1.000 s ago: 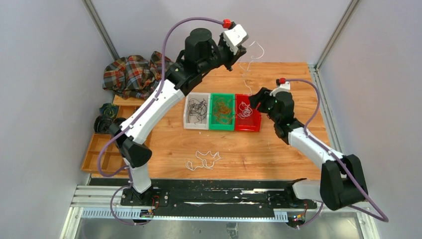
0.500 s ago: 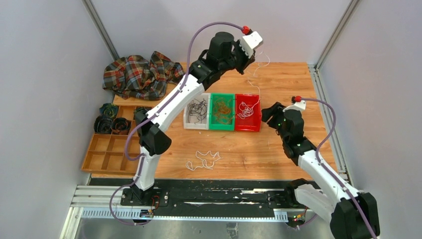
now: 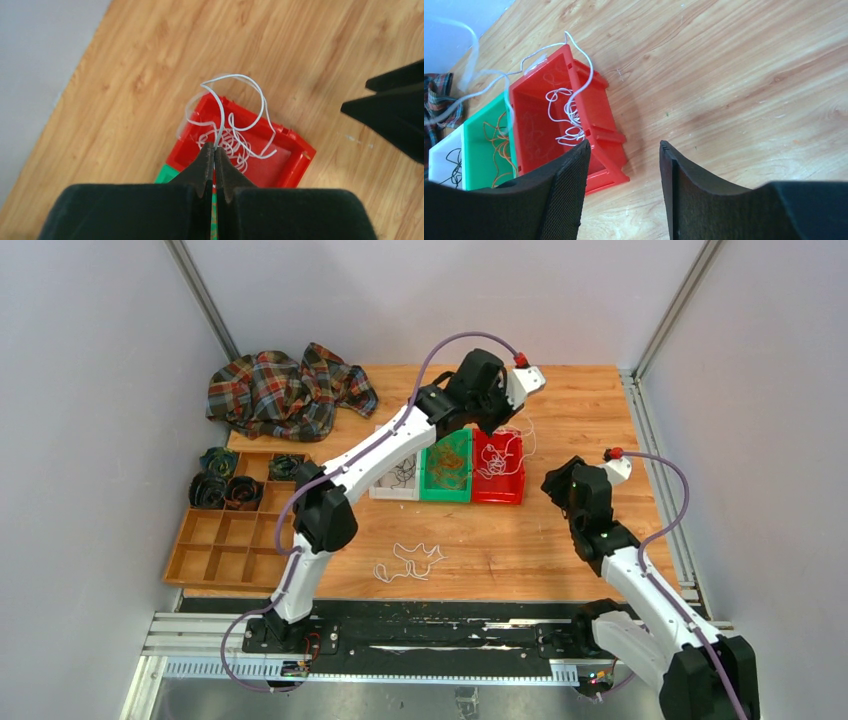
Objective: Untangle the cables
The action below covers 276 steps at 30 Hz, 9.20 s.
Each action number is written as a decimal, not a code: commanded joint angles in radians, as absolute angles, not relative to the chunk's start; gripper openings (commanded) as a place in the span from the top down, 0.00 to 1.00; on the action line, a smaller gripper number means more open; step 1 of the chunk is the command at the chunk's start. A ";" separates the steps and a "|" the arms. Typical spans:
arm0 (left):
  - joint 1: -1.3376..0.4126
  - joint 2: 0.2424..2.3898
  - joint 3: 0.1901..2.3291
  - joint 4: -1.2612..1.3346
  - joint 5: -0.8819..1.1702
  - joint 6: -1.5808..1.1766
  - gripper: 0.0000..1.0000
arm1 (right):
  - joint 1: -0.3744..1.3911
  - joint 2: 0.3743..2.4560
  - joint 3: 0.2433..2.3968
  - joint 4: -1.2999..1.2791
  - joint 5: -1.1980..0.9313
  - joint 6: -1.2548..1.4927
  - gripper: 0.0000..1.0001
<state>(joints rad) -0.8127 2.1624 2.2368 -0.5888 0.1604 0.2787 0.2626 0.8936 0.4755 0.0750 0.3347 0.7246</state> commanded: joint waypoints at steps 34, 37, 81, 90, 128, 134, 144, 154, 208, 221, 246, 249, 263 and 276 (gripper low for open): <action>-0.879 2.230 2.106 -0.642 0.109 0.263 0.59 | 0.072 1.186 0.670 0.139 0.085 0.701 0.40; -0.868 2.183 2.104 -0.685 0.164 0.240 0.38 | 0.069 1.254 0.726 0.170 0.041 0.674 0.39; -0.248 1.336 1.570 -1.025 0.391 0.345 0.00 | 0.077 1.763 1.168 0.281 -0.434 0.422 0.92; -0.249 1.271 1.504 -0.983 0.340 0.372 0.01 | 0.102 1.624 1.054 0.227 -0.416 0.439 0.98; -0.247 1.220 1.462 -0.978 0.334 0.421 0.02 | 0.425 1.622 1.211 0.038 0.182 0.127 0.49; -0.247 1.217 1.475 -1.002 0.330 0.442 0.02 | 0.425 1.584 1.193 0.058 0.171 0.124 0.38; -0.244 1.234 1.423 -1.006 0.344 0.493 0.02 | 0.611 1.294 0.913 0.084 0.077 0.139 0.37; -0.194 1.275 1.402 -1.006 0.352 0.512 0.02 | 0.967 1.226 0.689 0.041 0.084 0.344 0.28; -0.109 1.233 1.430 -1.022 0.373 0.475 0.02 | 0.448 1.157 1.189 -0.079 0.262 0.229 0.99; -0.109 1.242 1.434 -1.022 0.375 0.469 0.02 | 0.434 1.340 1.073 -0.015 0.222 0.245 0.99; -0.109 1.258 1.451 -1.026 0.364 0.454 0.02 | 0.462 1.770 1.126 -0.062 0.275 0.341 0.93; -0.109 1.257 1.454 -1.026 0.364 0.453 0.02 | 0.462 1.739 1.116 -0.062 0.292 0.352 0.67; -0.101 1.283 1.490 -0.981 0.373 0.407 0.02 | 0.465 1.276 1.028 -0.061 0.368 0.309 0.24; -0.020 1.208 1.025 -0.397 0.325 0.248 0.02 | 0.381 0.808 0.592 0.015 1.027 0.236 0.18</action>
